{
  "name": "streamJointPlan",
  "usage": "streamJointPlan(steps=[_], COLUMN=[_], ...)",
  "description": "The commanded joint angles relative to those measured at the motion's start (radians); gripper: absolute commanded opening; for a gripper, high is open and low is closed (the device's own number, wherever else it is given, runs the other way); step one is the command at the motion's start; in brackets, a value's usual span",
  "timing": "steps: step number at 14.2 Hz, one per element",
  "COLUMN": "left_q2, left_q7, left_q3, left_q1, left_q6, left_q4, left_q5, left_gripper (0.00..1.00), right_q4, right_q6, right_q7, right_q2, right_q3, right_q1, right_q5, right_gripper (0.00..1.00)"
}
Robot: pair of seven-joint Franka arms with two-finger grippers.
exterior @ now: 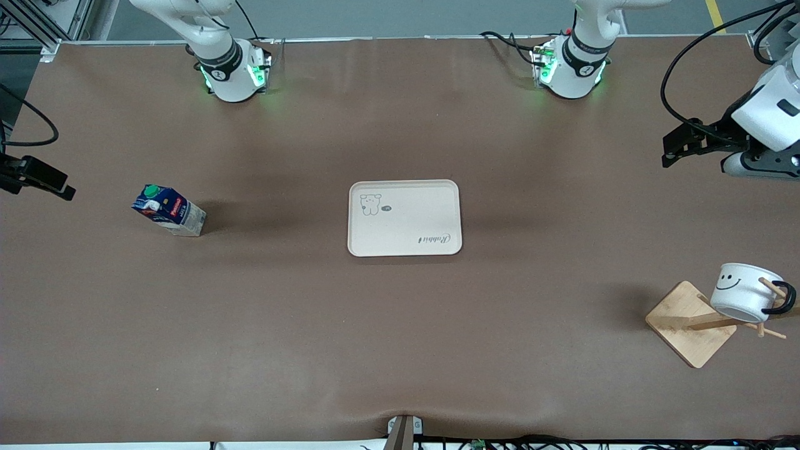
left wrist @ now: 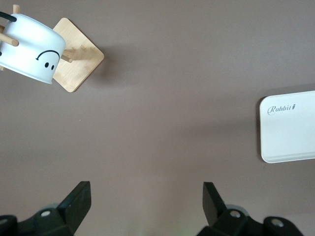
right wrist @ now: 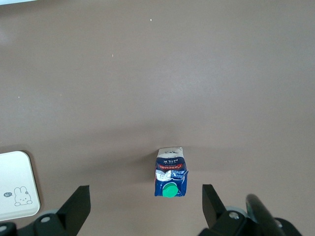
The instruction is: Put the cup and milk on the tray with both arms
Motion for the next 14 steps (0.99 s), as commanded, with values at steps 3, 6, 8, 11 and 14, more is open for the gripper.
streamJointPlan(steps=[3, 6, 8, 11, 14], left_q2=[0.010, 0.010, 0.010, 0.024, 0.033], left_q7=[-0.012, -0.010, -0.010, -0.001, 0.002], left_q3=[-0.005, -0.005, -0.005, -0.005, -0.002], left_q1=[0.001, 0.001, 0.001, 0.004, 0.014], left_q6=[-0.005, -0.005, -0.005, -0.005, -0.005], left_q4=[0.023, 0.023, 0.023, 0.023, 0.023], left_q5=[0.000, 0.001, 0.001, 0.001, 0.000], left_gripper=[1.00, 1.00, 1.00, 1.00, 1.00], right_q4=[0.022, 0.022, 0.021, 0.016, 0.004], right_q6=[-0.019, -0.018, -0.012, -0.018, -0.024], right_q7=[0.004, 0.004, 0.004, 0.004, 0.005], right_q2=[0.012, 0.011, 0.014, 0.021, 0.054], right_q3=[0.006, 0.006, 0.006, 0.006, 0.006], right_q1=[-0.013, -0.013, -0.014, -0.013, -0.002], right_q5=[0.005, 0.005, 0.007, 0.007, 0.007], right_gripper=[1.00, 1.00, 1.00, 1.00, 1.00])
